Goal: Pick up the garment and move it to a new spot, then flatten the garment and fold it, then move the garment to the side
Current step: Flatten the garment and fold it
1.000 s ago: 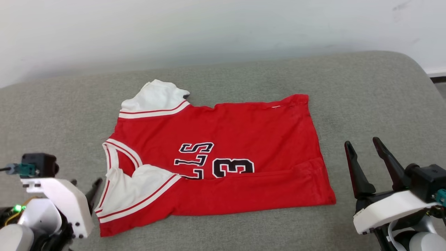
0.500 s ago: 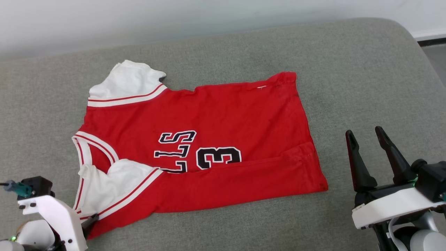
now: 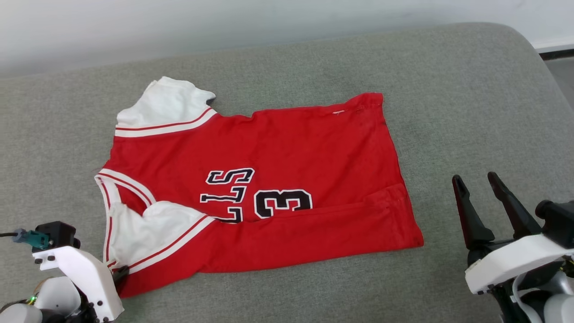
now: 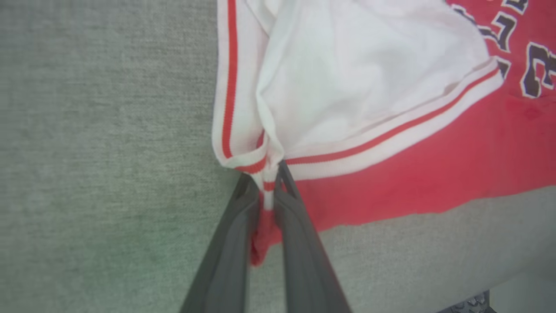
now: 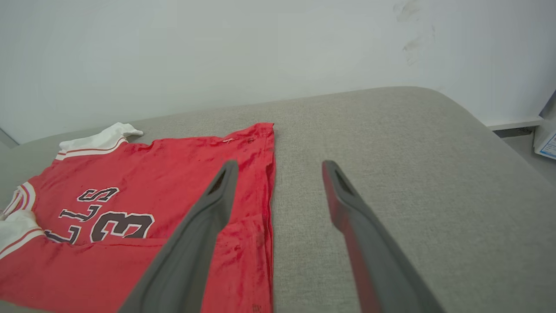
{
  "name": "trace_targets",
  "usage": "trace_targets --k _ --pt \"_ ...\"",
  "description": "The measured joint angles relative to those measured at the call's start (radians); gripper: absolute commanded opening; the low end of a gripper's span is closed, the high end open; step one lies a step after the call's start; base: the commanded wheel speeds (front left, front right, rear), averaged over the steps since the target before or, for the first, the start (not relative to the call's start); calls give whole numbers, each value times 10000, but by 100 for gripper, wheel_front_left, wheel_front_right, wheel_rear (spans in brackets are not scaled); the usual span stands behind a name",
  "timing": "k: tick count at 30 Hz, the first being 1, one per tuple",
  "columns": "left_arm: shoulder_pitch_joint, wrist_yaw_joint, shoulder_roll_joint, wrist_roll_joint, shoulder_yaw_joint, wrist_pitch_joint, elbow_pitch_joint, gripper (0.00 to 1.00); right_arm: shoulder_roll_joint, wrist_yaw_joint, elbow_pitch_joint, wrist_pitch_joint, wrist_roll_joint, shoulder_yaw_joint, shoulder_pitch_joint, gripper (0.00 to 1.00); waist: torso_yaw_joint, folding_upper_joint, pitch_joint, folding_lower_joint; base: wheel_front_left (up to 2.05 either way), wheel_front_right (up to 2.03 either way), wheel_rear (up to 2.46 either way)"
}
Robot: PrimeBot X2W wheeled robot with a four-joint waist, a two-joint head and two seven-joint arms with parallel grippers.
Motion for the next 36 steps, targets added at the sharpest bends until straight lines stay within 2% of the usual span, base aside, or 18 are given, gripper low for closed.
trace_targets --k 4,9,13,16,24,25,26,27,36 --pt "-105 -17 13 278 63 -401 -439 0 -341 0 236 1350 468 -174 22 100 239 0 -136 0 0 0 0" --pt "-360 73 79 640 88 -732 -1371 0 -943 0 677 4466 903 -334 -25 100 590 0 -135 0 0 0 0" --pt "-587 73 52 782 31 -849 -1944 0 -1085 0 673 6073 1166 -347 -234 100 916 0 75 0 0 0 0" --pt "-751 50 -36 784 -21 -920 -2234 0 -1097 0 715 6617 1191 -199 -474 100 1125 0 336 0 0 0 0" --pt "-958 -69 -213 861 -270 -957 -2261 0 -1070 0 1879 6941 1344 458 -1364 100 1547 0 1002 0 0 0 0" --pt "-993 -96 -234 861 -295 -993 -2217 0 -1066 -2 1971 6938 1423 504 -1423 67 1585 0 1035 0 0 0 0" --pt "-1016 -107 -245 863 -314 -1024 -2182 0 -1106 -2 2084 6934 1457 558 -1473 18 1614 0 1051 0 0 0 0" --pt "-1034 -109 -251 865 -326 -1030 -2150 0 -1154 -4 2159 6930 1486 619 -1517 0 1628 0 1051 1 0 0 0" --pt "-1033 -370 -399 853 -376 -1377 -1896 0 -1425 0 2487 6473 1751 872 -1701 0 1568 0 620 0 0 0 0"
